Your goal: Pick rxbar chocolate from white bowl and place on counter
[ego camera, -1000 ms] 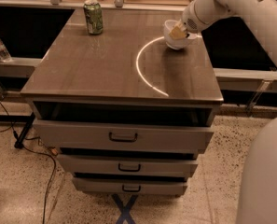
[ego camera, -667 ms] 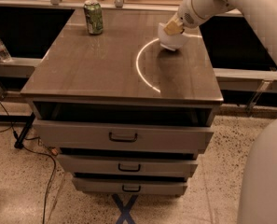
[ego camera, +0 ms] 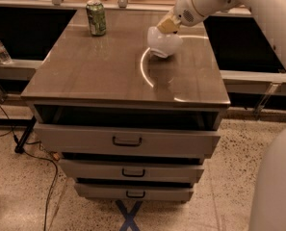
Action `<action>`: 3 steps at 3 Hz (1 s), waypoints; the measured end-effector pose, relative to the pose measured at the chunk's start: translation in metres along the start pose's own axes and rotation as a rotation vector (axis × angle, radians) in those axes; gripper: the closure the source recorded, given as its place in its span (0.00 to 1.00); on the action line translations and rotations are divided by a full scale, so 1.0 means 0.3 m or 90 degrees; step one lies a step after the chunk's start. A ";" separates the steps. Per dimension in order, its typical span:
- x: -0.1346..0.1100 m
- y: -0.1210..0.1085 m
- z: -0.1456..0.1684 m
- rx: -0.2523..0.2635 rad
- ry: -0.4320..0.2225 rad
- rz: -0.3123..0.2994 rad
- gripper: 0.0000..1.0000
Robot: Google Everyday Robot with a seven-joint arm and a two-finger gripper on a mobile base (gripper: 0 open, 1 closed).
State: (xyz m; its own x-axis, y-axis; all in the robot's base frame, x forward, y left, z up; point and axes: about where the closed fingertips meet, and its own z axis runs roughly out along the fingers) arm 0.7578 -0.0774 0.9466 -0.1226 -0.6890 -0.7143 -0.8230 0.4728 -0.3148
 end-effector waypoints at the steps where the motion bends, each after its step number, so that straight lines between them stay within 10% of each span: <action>1: -0.048 0.059 -0.004 -0.037 -0.027 -0.017 1.00; 3: -0.121 0.116 0.024 -0.074 -0.061 -0.034 1.00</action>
Offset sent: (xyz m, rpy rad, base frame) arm -0.0268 0.0445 0.0151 0.0712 0.0069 0.1609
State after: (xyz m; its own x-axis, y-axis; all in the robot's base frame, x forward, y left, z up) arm 0.7378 -0.0319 0.9571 -0.0287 -0.6534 -0.7565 -0.8862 0.3667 -0.2832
